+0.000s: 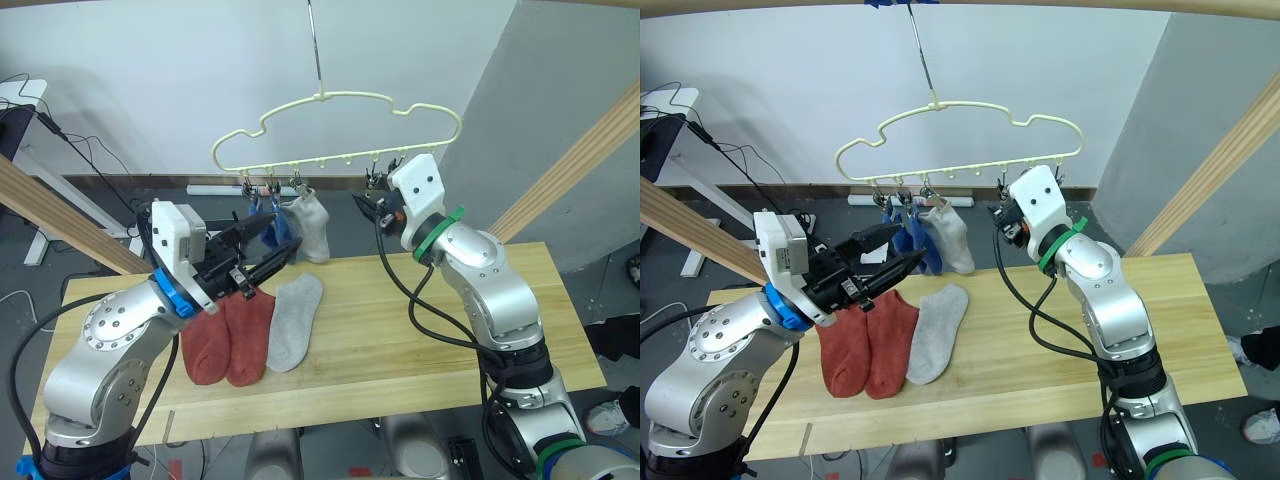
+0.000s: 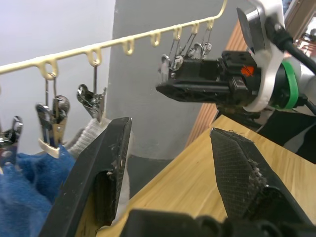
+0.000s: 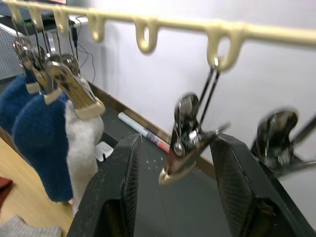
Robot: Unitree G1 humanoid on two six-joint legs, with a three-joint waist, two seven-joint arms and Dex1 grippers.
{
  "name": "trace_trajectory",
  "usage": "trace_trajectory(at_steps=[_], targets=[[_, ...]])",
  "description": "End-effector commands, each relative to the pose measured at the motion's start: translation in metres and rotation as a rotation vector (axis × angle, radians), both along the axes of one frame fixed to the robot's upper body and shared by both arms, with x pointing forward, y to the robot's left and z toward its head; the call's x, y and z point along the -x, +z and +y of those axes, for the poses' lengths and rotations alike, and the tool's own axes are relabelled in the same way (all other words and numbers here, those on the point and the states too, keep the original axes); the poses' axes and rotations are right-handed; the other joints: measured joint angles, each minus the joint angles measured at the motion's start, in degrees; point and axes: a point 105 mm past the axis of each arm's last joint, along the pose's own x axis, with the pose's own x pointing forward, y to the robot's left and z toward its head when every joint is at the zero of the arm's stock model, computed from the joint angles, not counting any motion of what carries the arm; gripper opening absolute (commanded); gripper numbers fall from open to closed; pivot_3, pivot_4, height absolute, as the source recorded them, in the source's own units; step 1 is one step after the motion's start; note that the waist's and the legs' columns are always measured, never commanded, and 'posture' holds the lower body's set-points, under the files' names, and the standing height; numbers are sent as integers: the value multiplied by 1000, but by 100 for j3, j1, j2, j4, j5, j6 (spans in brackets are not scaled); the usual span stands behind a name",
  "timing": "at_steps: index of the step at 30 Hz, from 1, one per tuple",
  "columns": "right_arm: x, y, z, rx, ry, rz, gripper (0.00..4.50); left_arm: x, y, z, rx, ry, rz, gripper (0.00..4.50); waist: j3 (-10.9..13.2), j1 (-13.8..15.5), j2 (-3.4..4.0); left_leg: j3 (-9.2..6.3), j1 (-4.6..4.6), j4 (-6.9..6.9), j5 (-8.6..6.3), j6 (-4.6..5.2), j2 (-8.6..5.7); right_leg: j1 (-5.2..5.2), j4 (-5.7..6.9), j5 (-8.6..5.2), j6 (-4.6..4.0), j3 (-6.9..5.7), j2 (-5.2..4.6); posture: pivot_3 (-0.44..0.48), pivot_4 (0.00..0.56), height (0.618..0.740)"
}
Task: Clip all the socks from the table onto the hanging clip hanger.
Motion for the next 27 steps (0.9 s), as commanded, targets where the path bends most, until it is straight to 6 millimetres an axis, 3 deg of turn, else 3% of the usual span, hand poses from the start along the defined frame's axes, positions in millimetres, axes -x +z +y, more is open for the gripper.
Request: trace_trajectory(at_steps=[1,19,27], targets=[[8,14,7,-35,32,-44,2195,3,4,-2,-5,-18,-24,2811,0,0,0,0,0,0,0,0,0,0,1,0,-1,0,0,-149,244,740],[10,23,23,-126,52,-29,2195,-1,4,-8,-1,-38,-19,2811,-3,-1,-1,0,1,8,1,0,0,-5,20,3,-5,-1,0,-155,251,740],[8,27,24,-185,27,0,2195,-1,3,-9,0,-43,-15,2811,-7,-6,-7,9,-1,10,16,-14,0,-46,83,4,-9,11,3,-156,253,740]])
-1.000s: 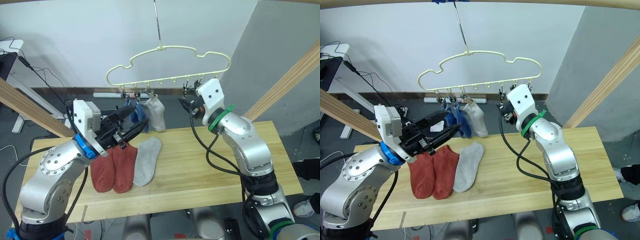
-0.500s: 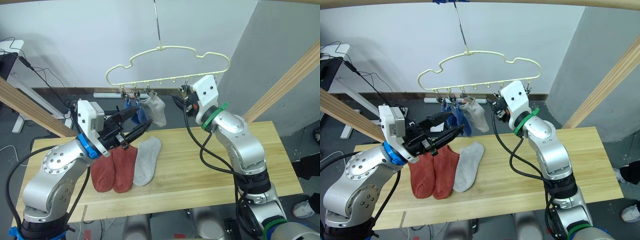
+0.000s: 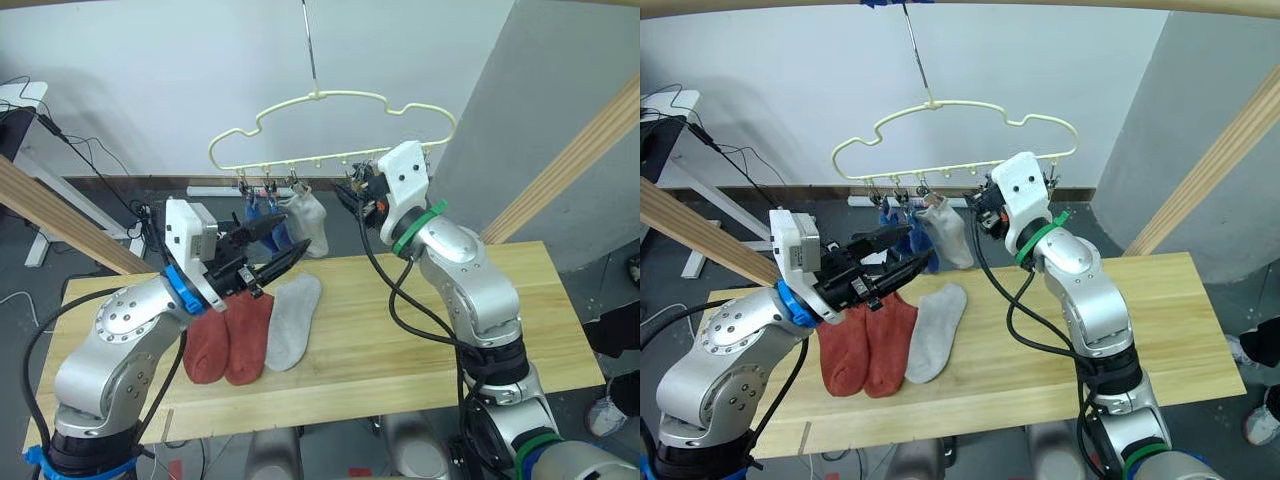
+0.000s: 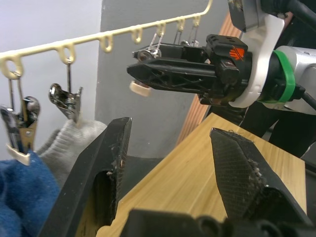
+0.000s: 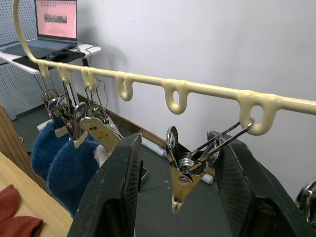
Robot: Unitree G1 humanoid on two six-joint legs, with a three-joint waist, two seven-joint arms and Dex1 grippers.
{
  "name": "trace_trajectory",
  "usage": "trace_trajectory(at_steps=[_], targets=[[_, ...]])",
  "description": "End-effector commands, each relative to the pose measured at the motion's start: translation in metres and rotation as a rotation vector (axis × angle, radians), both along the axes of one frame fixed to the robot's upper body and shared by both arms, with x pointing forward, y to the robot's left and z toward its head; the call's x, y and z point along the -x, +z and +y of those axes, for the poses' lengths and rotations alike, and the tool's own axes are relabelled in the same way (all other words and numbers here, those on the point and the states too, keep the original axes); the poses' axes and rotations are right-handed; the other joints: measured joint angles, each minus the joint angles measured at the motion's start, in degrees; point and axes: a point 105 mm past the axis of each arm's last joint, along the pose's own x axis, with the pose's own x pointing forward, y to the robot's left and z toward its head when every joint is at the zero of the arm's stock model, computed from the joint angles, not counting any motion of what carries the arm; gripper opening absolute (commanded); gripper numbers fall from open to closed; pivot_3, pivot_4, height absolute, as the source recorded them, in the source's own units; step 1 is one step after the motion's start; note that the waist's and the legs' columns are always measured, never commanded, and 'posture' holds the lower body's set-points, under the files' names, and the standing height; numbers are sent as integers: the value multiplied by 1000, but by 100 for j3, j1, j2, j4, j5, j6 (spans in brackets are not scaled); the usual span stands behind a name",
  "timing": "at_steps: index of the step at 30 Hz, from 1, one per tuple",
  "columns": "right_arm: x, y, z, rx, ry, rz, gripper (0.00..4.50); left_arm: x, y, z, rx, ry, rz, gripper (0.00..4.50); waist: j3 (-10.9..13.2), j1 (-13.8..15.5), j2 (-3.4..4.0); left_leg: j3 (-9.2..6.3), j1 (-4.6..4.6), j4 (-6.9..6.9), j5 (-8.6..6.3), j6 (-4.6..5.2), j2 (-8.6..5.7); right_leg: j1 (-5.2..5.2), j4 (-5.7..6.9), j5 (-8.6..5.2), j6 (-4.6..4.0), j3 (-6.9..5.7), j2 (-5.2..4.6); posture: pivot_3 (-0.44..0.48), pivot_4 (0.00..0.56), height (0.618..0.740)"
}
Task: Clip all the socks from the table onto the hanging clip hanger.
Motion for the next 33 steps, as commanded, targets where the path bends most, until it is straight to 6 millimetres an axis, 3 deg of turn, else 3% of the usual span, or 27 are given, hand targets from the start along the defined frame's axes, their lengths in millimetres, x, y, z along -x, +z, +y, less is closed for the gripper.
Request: trace_trajectory(at_steps=[1,8,21,24,26,33], targets=[[4,14,-4,-48,-22,-22,2195,2,5,-2,3,-4,-27,2811,-1,-1,-1,0,1,0,3,1,0,0,1,2,-3,0,0,-156,253,740],[2,5,-14,-22,-91,24,2195,1,4,-3,5,-7,-23,2811,-2,-3,-2,-2,1,3,14,5,0,0,4,8,-13,-3,3,-169,255,740],[6,-36,-24,67,-141,209,2195,1,0,-4,-5,-13,-14,2811,-4,-7,-3,-2,0,2,14,6,0,-1,5,8,-13,-3,4,-175,260,740],[7,-35,-24,57,-142,212,1638,1,0,-4,-6,-13,-11,2811,-4,-7,-3,-2,0,2,14,6,0,-1,5,8,-13,-3,4,-176,262,740],[7,-34,-24,53,-139,212,978,1,-1,-4,-7,-13,-9,2811,-4,-7,-4,-1,0,2,14,6,0,-1,5,8,-13,-3,4,-176,263,740],[13,-20,-20,32,-108,164,978,2,-1,-2,-14,-14,-7,2811,-4,-7,-3,-2,0,2,14,6,0,-1,5,8,-13,-3,4,-176,265,740]])
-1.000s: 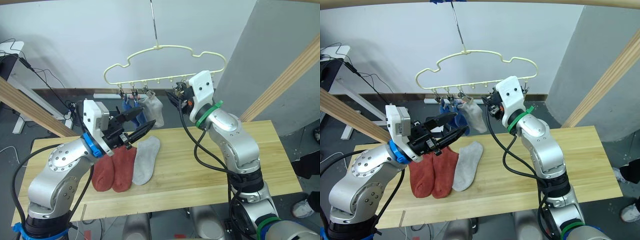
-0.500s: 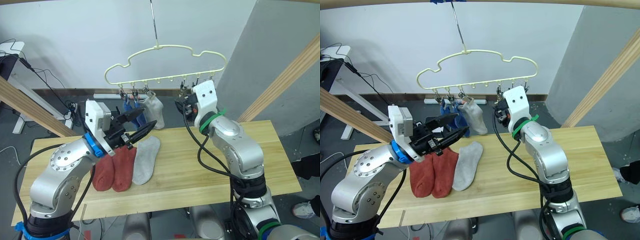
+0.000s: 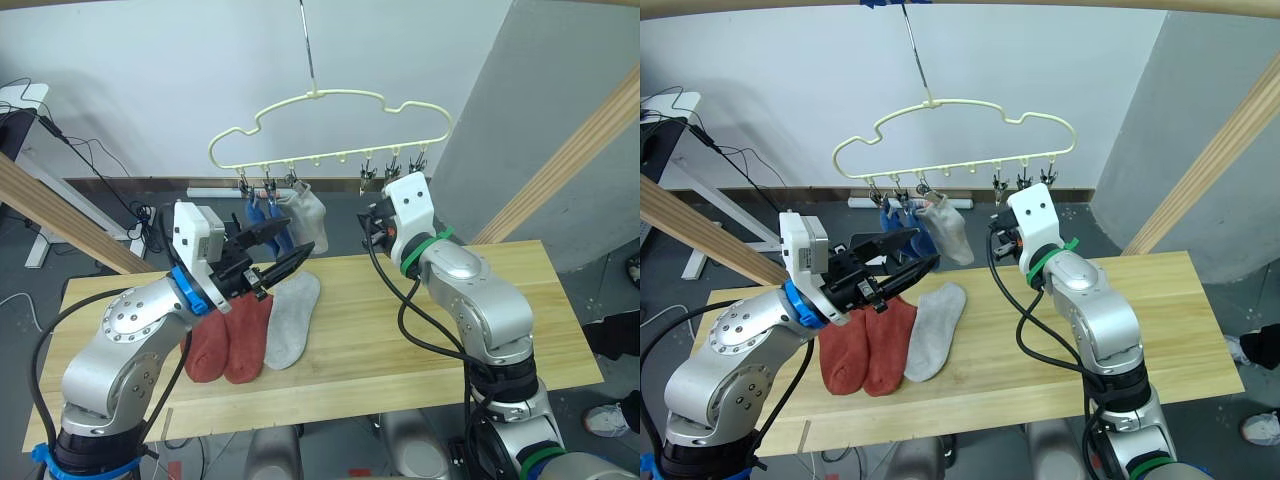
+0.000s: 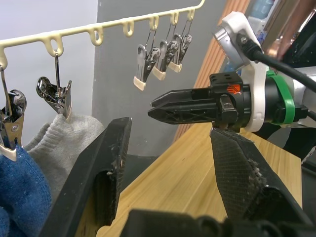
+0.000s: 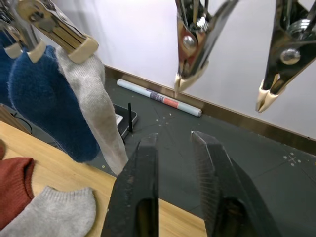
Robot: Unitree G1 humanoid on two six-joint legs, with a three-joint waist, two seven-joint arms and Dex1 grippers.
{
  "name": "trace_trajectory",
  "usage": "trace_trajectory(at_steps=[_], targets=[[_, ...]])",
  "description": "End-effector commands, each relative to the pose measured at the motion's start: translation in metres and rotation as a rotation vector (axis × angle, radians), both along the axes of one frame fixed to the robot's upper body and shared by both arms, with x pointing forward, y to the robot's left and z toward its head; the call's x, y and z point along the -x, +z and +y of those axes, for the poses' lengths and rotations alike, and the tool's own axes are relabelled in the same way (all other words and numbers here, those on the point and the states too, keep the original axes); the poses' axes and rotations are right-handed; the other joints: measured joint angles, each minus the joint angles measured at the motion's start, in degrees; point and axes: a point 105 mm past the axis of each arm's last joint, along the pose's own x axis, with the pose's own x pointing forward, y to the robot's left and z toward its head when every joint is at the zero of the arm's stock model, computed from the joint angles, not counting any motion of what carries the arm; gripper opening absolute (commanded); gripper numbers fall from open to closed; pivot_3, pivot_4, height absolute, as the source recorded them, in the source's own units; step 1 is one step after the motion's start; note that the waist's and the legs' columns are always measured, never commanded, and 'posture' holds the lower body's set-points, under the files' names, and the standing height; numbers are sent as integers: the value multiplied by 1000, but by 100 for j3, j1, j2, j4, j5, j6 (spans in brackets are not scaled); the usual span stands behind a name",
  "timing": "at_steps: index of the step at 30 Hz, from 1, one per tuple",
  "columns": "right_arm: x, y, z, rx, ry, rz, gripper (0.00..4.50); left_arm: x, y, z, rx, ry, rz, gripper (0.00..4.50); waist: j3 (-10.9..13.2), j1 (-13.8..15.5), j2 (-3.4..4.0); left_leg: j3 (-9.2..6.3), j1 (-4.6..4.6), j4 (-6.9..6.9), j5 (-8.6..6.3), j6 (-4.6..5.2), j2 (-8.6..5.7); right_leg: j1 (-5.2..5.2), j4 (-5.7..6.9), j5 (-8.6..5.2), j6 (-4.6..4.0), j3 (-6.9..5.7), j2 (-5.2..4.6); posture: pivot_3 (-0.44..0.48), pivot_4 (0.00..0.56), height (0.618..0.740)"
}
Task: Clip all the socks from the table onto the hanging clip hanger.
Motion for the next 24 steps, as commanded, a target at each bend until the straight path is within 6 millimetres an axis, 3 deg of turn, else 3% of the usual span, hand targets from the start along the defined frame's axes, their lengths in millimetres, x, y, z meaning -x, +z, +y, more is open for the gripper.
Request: trace_trajectory(at_steps=[1,10,14,24], targets=[[9,23,5,-31,38,-86,978,3,3,1,-9,-8,-20,2811,0,0,0,0,0,0,0,0,0,0,0,0,0,0,0,-176,265,740],[16,31,4,-22,48,-118,978,3,4,2,-17,-10,-25,2811,0,-1,0,0,0,0,0,0,1,0,0,0,0,-1,0,-175,258,740],[15,30,4,-23,40,-108,1834,2,5,2,-16,-12,-26,2811,0,-1,0,0,0,0,0,0,0,0,0,0,0,0,0,-175,258,740],[12,37,6,-37,23,-140,1834,2,4,2,-20,-13,-27,2811,0,-1,0,0,0,0,0,0,0,0,0,0,0,0,0,-175,258,740]])
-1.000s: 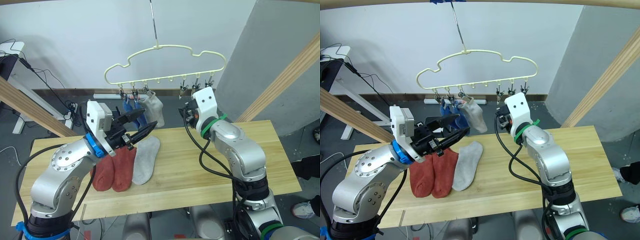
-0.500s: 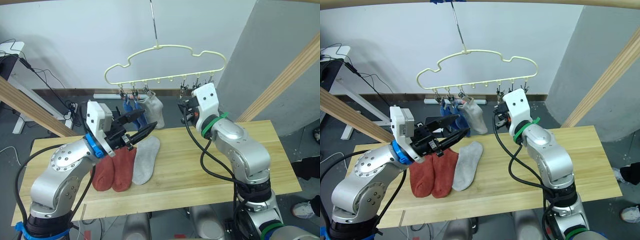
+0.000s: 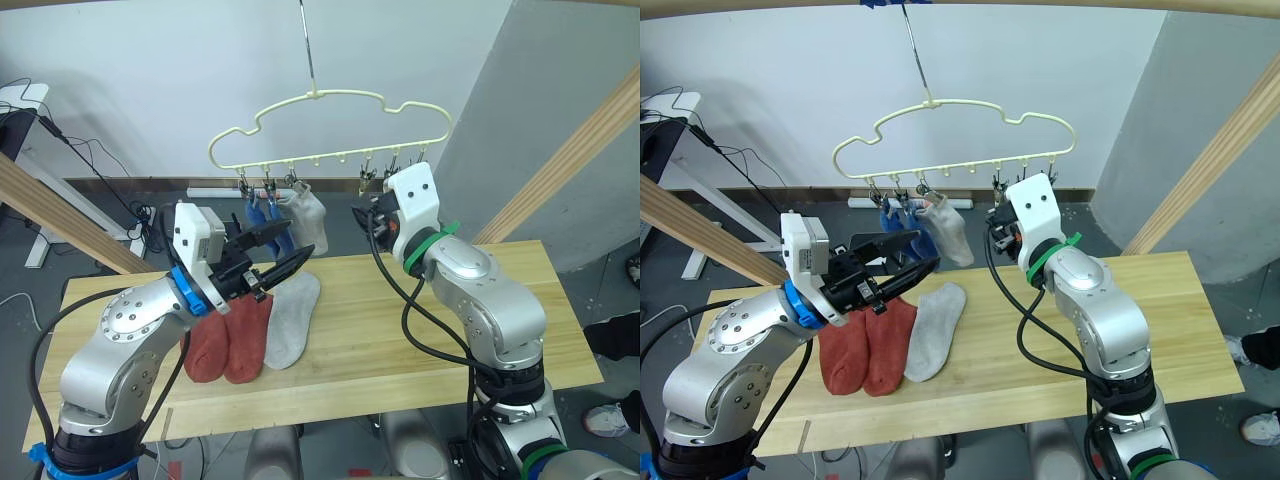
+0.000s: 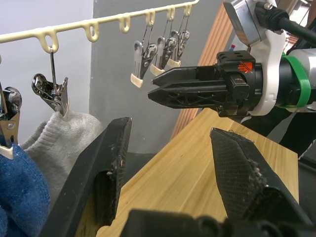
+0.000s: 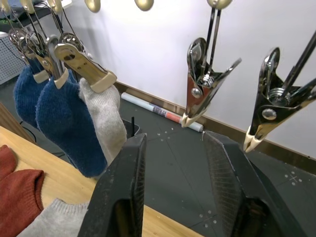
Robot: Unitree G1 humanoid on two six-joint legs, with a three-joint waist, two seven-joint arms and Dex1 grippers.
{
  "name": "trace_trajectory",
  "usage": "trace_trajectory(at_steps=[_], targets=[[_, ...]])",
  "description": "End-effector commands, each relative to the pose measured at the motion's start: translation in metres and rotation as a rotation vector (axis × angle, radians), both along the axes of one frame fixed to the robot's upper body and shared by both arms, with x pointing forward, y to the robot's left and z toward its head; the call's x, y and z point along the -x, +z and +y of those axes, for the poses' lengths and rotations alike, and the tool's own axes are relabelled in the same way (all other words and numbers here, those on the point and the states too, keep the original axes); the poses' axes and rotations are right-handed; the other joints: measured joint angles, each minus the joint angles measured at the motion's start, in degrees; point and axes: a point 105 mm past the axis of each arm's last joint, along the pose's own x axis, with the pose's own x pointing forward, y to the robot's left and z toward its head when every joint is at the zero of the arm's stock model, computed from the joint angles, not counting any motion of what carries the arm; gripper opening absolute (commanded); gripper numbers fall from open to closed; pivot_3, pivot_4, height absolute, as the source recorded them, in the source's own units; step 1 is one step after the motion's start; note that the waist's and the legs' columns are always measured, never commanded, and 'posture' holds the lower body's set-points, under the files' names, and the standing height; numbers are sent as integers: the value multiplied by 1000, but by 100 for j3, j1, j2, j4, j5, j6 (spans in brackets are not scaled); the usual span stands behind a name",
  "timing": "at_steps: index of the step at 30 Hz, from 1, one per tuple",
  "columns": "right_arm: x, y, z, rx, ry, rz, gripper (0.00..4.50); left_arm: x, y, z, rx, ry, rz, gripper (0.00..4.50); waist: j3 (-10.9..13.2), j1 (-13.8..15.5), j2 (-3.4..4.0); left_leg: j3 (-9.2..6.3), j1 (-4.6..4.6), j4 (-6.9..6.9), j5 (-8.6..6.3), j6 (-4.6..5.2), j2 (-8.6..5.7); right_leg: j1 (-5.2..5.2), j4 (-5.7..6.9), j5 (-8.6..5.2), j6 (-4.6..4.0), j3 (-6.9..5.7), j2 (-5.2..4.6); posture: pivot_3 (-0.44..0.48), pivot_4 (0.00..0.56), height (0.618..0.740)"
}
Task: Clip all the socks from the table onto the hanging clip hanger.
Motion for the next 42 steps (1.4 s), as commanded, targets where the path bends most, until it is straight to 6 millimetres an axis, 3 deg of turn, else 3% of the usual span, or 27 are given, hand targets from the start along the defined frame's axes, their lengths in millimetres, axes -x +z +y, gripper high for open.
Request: trace_trajectory(at_steps=[1,15,42], targets=[[3,22,4,-35,4,-87,1834,1,6,1,-7,1,-31,2811,0,0,0,0,0,0,0,0,0,0,0,0,0,0,0,-175,258,740],[-8,42,13,-78,-1,-142,1834,0,5,0,-7,-4,-27,2811,-1,-4,0,1,-1,0,0,1,0,-1,0,0,-1,0,-1,-177,254,740],[-14,44,16,-155,-33,-153,1834,0,5,-2,-2,-8,-21,2811,-1,-4,0,-1,0,0,0,1,1,-1,1,1,-2,-1,-1,-169,261,740]])
